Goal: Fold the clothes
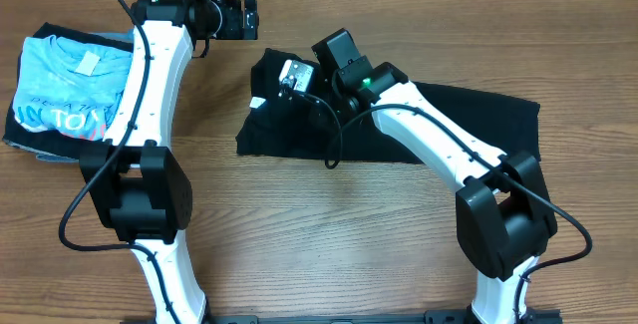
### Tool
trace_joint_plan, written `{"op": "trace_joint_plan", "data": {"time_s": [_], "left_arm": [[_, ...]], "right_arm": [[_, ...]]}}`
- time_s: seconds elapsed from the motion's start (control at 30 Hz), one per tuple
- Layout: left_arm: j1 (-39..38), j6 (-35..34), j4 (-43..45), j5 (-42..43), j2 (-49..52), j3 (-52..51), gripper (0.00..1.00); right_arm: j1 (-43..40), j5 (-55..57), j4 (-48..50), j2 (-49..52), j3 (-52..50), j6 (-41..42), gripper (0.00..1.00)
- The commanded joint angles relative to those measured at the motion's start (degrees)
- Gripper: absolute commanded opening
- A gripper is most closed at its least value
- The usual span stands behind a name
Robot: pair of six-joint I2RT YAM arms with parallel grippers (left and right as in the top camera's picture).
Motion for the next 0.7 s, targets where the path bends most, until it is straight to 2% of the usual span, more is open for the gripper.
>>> {"op": "trace_joint_plan", "data": {"time_s": [0.0, 0.43, 0.67], "left_arm": [[-0.11, -1.01, 0.04, 0.50, -0.55, 0.57, 1.00], [-0.11, -1.01, 0.04, 0.50, -0.55, 0.57, 1.00], [-0.11, -1.01, 0.04, 0.50, -0.55, 0.57, 1.00]], "right_arm": [[-0.59, 0.52, 0.00, -1.64, 1.66, 1.75, 0.04], [0.02, -0.57, -1.33, 0.15, 1.66, 5.60, 0.04], [0.11, -6.14, -4.76, 0.15, 1.66, 8.37, 0.04]]}}
